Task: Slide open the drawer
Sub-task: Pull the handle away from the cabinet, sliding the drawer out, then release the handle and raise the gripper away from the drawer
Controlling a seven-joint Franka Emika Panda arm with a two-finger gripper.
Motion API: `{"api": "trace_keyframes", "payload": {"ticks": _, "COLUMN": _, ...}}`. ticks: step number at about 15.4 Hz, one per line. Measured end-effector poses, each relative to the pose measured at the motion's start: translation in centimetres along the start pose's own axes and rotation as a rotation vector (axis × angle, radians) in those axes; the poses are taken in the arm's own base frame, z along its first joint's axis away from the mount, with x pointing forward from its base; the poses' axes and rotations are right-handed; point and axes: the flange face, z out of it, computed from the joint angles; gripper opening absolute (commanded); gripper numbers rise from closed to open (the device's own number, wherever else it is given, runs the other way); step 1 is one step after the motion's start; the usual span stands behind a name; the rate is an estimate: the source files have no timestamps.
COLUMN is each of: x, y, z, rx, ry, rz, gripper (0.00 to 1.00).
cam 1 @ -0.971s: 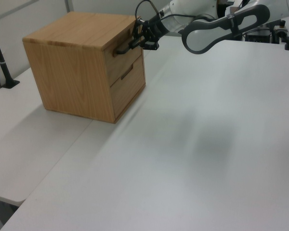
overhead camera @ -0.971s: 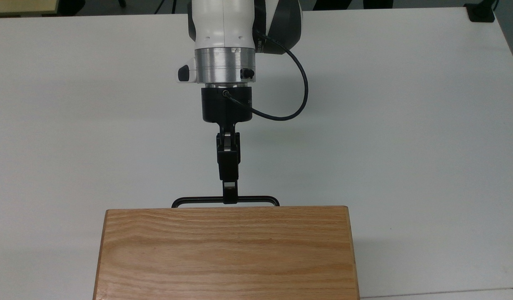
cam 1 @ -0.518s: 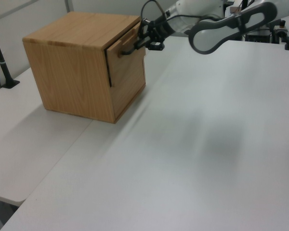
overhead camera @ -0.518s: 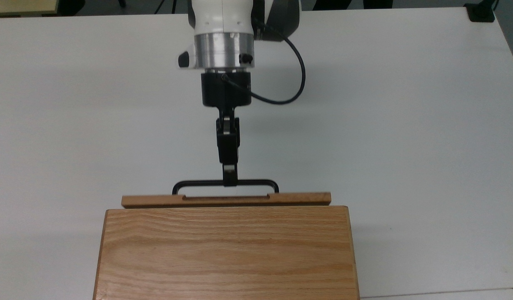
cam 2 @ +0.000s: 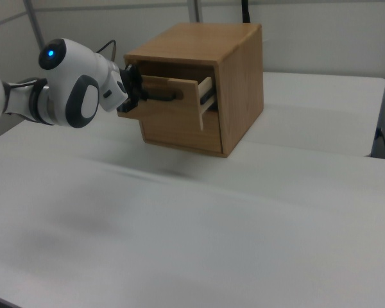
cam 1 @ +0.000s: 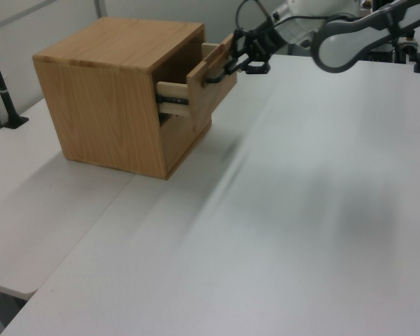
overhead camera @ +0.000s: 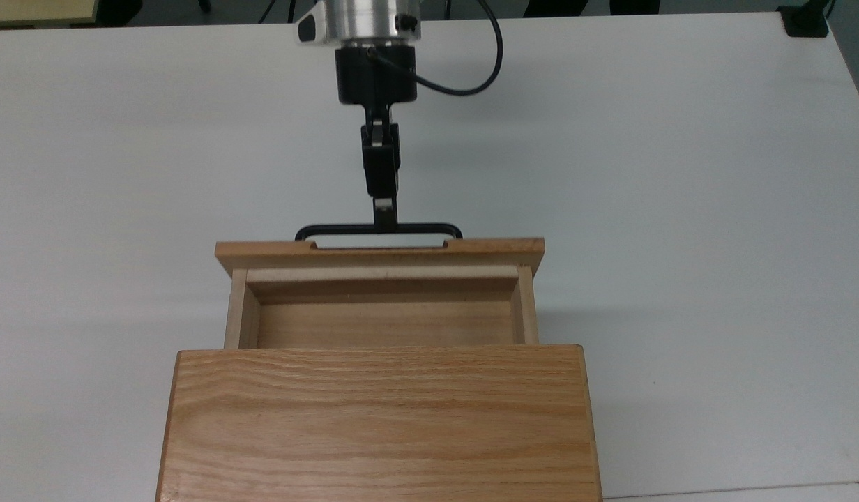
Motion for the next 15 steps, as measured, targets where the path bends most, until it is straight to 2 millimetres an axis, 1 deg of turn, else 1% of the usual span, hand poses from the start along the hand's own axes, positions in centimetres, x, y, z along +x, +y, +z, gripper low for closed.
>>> {"api": "trace_keyframes", "payload": {"ticks": 3, "x": 0.1, "y": 1.2, "z": -1.8, "rx": -0.012, "ry": -0.005, "rz": 0.003, "gripper": 0.00}}
{"api": "trace_keyframes", "payload": {"ticks": 5, "x": 0.1, "y": 1.8, "z": -2.6, "rx": -0.016, "ry": -0.007, "rz": 0.005, "gripper": 0.00}}
{"api": "trace_keyframes", "payload": {"ticks": 8, "x": 0.1, "y": 2.2, "z": -3.2, "rx": -0.020, "ry": -0.009, "rz": 0.006, "gripper": 0.00}}
{"api": "trace_keyframes", "payload": {"ticks": 9, "x": 0.1, "y": 2.3, "z": -3.3, "rx": -0.020, "ry": -0.010, "rz": 0.006, "gripper": 0.03}}
{"api": "trace_keyframes", "payload": {"ticks": 10, "x": 0.1, "y": 2.3, "z": -3.3, "rx": -0.020, "ry": -0.010, "rz": 0.006, "gripper": 0.13}}
{"api": "trace_keyframes", "payload": {"ticks": 11, "x": 0.1, "y": 2.3, "z": -3.3, "rx": -0.020, "ry": -0.010, "rz": 0.006, "gripper": 0.34}}
{"api": "trace_keyframes", "payload": {"ticks": 12, "x": 0.1, "y": 2.3, "z": -3.3, "rx": -0.020, "ry": -0.010, "rz": 0.006, "gripper": 0.49}}
{"api": "trace_keyframes", "payload": {"ticks": 13, "x": 0.1, "y": 2.3, "z": -3.3, "rx": -0.021, "ry": -0.010, "rz": 0.006, "gripper": 0.55}}
{"api": "trace_keyframes", "payload": {"ticks": 15, "x": 0.1, "y": 2.0, "z": -3.6, "rx": -0.030, "ry": -0.010, "rz": 0.007, "gripper": 0.75}}
